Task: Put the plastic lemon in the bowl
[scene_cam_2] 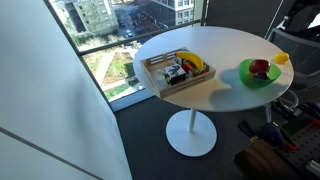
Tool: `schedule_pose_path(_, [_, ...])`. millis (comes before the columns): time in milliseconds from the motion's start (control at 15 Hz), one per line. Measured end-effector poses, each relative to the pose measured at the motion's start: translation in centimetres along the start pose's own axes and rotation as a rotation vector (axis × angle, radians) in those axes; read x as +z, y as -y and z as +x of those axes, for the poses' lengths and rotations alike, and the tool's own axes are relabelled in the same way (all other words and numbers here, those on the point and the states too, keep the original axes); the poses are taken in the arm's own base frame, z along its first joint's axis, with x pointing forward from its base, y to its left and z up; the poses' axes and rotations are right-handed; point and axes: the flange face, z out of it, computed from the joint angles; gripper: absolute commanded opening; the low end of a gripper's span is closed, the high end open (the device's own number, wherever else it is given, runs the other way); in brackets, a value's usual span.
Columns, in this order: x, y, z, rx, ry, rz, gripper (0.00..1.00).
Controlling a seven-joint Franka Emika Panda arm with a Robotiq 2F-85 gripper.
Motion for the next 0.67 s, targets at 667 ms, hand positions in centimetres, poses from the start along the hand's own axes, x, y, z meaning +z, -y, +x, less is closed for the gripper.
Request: schedule_pose_path(667, [3.3, -2.8, 2.0, 0.027, -0.014, -0.035, 1.00])
